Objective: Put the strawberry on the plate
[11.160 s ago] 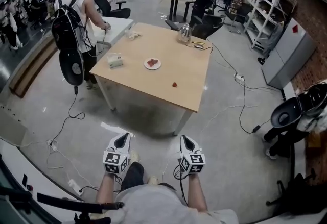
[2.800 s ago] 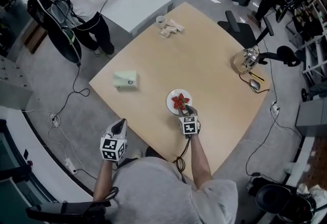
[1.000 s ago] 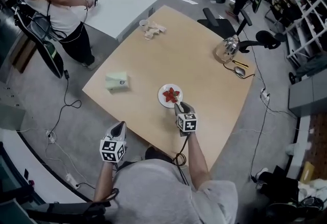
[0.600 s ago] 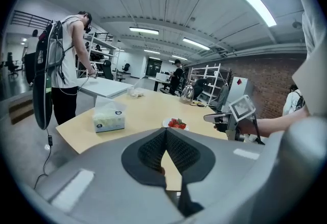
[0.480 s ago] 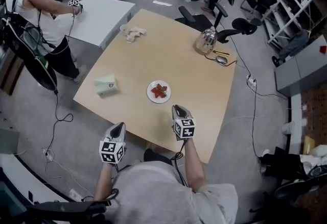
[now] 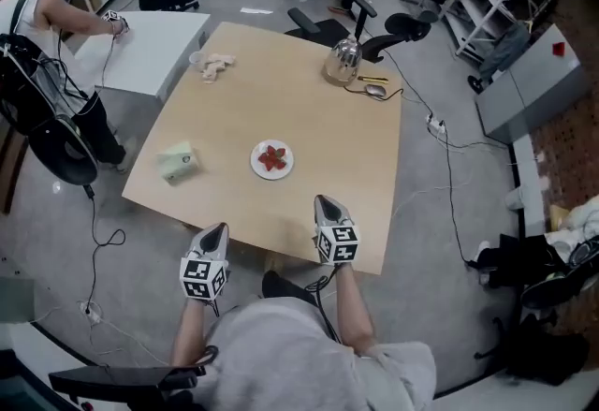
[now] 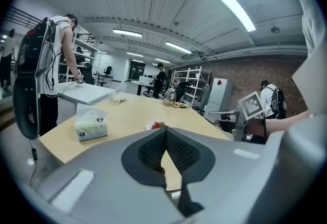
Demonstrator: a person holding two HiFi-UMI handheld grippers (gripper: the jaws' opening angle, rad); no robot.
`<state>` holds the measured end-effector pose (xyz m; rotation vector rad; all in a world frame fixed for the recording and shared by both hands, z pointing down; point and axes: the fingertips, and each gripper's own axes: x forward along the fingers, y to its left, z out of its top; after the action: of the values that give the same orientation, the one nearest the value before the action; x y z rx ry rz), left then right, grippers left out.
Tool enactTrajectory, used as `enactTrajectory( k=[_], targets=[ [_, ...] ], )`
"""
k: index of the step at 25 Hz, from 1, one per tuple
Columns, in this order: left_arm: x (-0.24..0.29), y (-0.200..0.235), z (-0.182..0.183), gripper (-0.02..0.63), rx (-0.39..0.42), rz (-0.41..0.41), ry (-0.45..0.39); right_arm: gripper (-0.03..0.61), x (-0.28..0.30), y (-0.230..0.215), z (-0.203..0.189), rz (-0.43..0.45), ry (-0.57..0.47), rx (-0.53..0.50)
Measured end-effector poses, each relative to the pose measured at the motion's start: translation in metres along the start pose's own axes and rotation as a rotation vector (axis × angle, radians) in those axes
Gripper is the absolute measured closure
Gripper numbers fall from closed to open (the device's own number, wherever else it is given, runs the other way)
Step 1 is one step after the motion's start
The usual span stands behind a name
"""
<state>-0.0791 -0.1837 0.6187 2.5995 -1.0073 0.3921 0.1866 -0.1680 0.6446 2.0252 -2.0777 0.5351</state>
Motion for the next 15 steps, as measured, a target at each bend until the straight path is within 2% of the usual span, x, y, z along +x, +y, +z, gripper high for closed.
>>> enactTrajectory(
  k=[6, 15],
  targets=[
    [-0.011, -0.012, 0.003, 0.595, 0.037, -0.052, -0.016, 0.571, -0.049, 0.001, -0.003, -0.073, -0.046, -0.002],
    [-0.018, -0.034, 0.006, 0.594, 0.087, -0.133, -0.037, 0.571, -0.113, -0.001, -0.015, -0.187, -0.106, 0.048]
  ],
)
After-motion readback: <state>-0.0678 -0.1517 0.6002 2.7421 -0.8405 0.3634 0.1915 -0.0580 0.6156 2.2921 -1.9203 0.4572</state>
